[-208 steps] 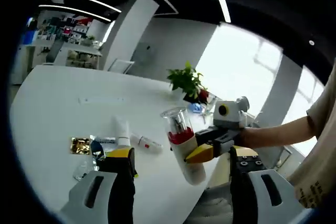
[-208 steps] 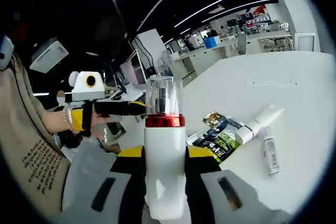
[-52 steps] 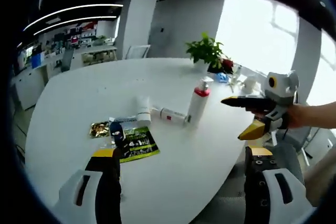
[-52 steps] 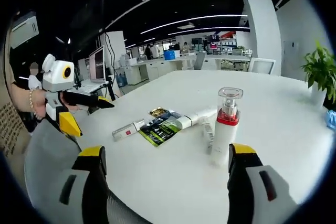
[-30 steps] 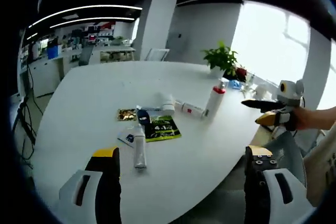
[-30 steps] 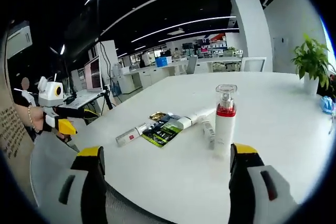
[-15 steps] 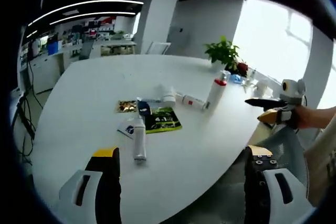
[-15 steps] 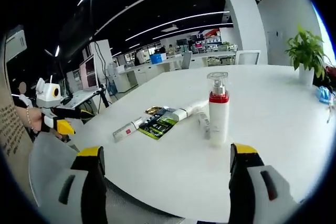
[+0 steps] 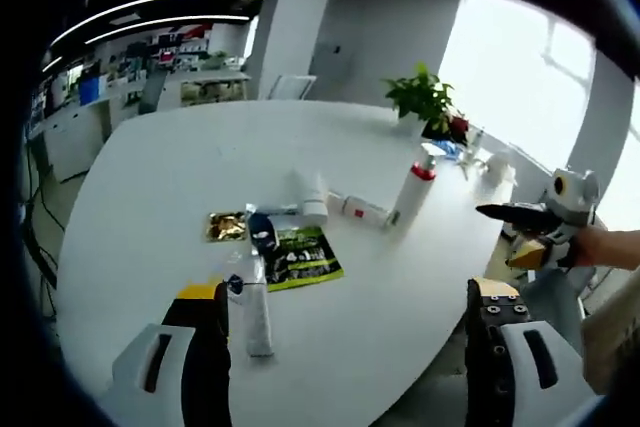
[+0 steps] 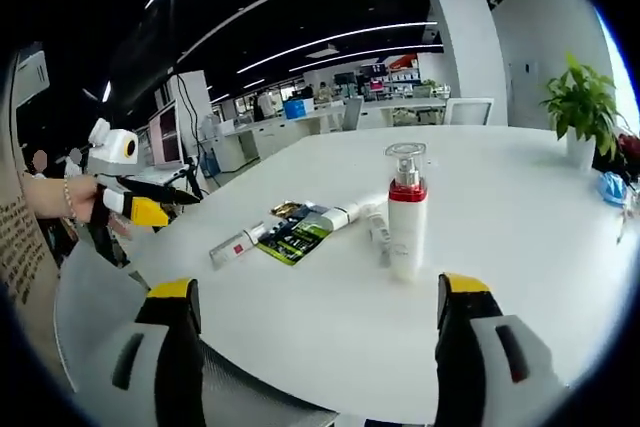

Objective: Arrange the skincare products in the storage area until every visible bottle or jar stands upright without overlapping.

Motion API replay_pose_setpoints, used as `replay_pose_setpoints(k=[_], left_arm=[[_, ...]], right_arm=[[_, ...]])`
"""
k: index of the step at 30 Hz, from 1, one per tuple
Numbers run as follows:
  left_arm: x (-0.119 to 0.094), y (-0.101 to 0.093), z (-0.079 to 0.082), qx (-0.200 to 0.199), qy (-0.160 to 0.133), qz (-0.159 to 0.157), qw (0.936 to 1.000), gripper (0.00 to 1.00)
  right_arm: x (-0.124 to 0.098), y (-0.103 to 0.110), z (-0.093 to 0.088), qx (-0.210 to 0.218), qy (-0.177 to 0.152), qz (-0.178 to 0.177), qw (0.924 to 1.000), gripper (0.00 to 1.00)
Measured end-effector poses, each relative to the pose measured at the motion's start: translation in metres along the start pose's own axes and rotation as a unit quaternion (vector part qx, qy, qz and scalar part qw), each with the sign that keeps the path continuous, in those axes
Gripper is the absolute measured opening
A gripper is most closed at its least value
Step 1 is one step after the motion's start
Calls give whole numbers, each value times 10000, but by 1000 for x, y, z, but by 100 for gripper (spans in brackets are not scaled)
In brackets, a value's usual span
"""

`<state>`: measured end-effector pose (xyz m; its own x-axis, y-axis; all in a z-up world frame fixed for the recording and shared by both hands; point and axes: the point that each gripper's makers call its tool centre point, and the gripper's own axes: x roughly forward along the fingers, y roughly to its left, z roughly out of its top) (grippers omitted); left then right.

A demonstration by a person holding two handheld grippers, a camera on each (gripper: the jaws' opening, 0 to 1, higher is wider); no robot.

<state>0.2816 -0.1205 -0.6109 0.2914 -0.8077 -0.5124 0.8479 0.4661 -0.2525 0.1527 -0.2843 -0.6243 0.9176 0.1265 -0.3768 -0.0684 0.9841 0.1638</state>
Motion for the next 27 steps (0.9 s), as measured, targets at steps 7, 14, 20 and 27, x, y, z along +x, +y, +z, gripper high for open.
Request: replay_pose_setpoints(k=[7, 14, 20, 27], left_arm=[[37, -9, 23, 302, 195, -156, 9992, 95], [80, -12, 35, 527, 543, -217, 9969, 92], [114, -8, 41, 613, 893, -218, 9939, 88], [146, 5, 41, 705, 1330, -185, 9884, 83]], right_arm=[[-5, -13, -3, 77, -5, -64, 10000, 98], [-6, -23, -12, 224, 56, -75, 9997, 98], [-5, -34, -20, 384, 80, -85, 9992, 97], [0, -40, -26, 494, 159, -53, 9986, 97]])
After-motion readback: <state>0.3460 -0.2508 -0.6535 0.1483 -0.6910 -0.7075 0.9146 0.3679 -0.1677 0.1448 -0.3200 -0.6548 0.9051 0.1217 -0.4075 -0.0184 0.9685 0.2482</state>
